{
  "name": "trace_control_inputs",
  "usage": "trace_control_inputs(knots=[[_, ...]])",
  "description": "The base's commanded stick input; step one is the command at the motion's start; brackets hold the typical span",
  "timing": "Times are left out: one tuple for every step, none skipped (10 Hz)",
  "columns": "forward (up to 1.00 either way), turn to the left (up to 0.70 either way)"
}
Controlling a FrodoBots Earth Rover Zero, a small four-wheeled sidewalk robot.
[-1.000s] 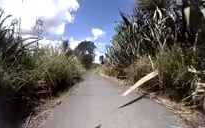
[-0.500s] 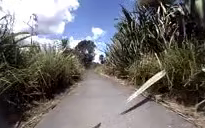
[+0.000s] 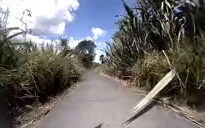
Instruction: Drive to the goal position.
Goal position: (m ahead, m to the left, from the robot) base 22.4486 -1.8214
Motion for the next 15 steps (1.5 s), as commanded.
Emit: trace_control_inputs(knots=[[0.5, 0.16], [0.5, 0.16], [0.5, 0.15], [0.5, 0.14], [0.5, 0.13], [0.5, 0.12], [0.5, 0.09], [0.5, 0.08], [0.5, 0.06], [0.5, 0.05], [0.5, 0.05], [0.5, 0.04], [0.5, 0.04], [0.5, 0.04], [0.5, 0.04]])
